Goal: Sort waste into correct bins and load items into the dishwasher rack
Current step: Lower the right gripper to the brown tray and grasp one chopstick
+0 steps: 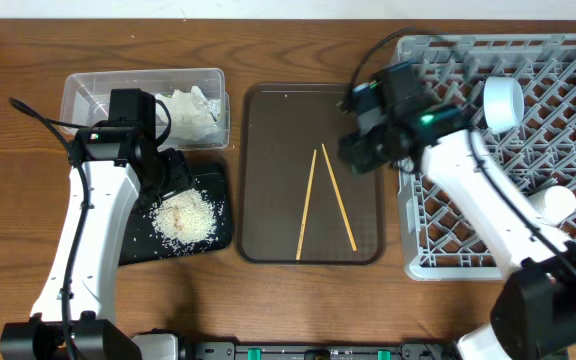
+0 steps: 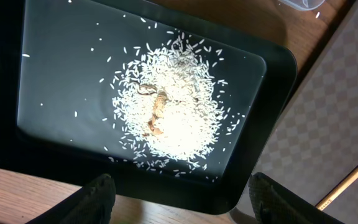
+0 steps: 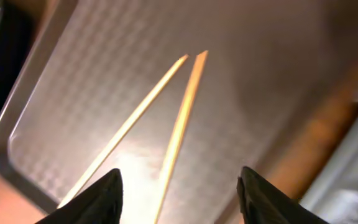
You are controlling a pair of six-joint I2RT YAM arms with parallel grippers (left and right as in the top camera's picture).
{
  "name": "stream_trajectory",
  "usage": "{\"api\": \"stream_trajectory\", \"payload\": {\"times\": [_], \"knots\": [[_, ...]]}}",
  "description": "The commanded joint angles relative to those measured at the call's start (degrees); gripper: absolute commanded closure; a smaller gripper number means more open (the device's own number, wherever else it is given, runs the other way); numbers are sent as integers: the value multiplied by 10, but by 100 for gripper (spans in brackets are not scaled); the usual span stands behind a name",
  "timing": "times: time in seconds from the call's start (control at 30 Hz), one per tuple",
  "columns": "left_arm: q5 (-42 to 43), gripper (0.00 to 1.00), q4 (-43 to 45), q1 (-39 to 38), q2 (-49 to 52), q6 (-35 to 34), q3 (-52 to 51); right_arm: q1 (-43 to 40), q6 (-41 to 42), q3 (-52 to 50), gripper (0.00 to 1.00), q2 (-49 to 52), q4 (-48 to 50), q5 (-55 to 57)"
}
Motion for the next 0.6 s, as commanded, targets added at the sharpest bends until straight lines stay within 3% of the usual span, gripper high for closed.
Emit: {"api": "stream_trajectory", "payload": {"times": [0.0, 0.23, 0.4, 0.57], "knots": [[-3, 28, -3, 3, -7, -5, -3, 28, 39, -29, 43, 24, 3, -1], [-3, 28, -3, 3, -7, -5, -3, 60, 119, -79, 44, 70, 20, 34], [-3, 28, -3, 3, -7, -5, -3, 68, 140, -110, 54, 88, 46, 36], [-3, 28, -3, 3, -7, -5, -3, 77, 185, -120, 60, 93, 47, 141]]}}
